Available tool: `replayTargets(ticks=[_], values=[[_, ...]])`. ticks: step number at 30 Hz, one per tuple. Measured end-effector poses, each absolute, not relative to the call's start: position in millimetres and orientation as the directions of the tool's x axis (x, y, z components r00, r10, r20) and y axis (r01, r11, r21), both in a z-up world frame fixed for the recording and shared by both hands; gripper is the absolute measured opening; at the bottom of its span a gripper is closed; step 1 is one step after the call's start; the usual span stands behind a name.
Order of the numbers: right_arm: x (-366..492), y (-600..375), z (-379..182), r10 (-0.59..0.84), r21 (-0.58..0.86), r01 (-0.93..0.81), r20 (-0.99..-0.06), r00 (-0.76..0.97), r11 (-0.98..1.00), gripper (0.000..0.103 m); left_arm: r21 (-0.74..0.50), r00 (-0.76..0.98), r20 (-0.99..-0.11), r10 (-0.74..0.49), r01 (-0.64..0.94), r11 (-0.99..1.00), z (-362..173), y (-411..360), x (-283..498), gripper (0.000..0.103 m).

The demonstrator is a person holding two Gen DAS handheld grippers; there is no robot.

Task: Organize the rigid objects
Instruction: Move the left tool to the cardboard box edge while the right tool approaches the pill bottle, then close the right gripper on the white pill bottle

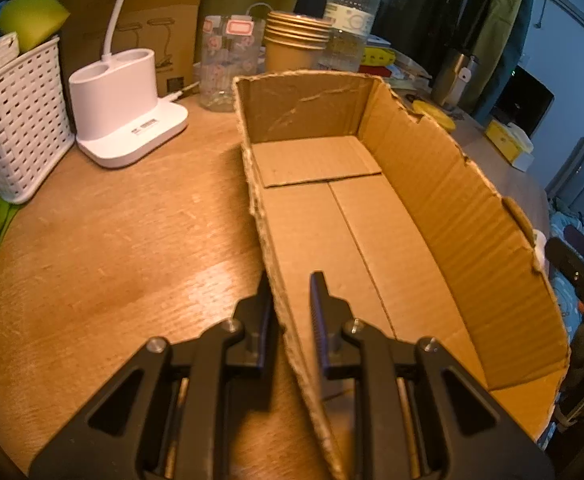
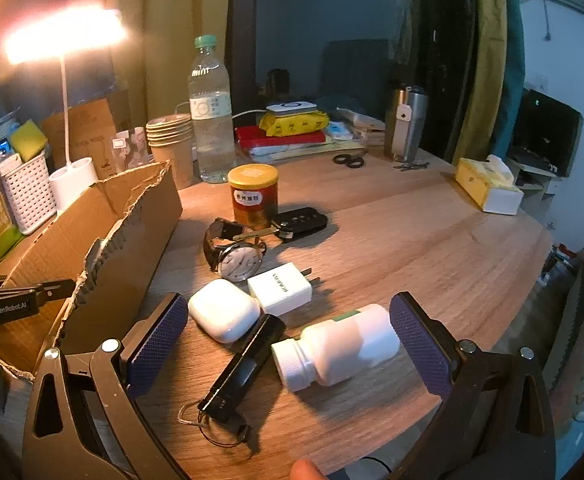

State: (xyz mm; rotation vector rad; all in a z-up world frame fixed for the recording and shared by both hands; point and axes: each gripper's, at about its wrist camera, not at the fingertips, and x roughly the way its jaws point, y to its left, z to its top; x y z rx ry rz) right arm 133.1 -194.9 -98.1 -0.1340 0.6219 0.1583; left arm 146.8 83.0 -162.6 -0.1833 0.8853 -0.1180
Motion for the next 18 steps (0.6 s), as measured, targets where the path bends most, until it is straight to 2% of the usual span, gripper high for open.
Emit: replayTargets(ticks=[18], values=[[144, -221, -116, 0.08, -0.085, -0.169, -0.622, 0.779, 0.982, 0.102, -0.214, 0.63, -0.753, -0.193, 0.043, 0.976, -162, 83, 140, 0.018]])
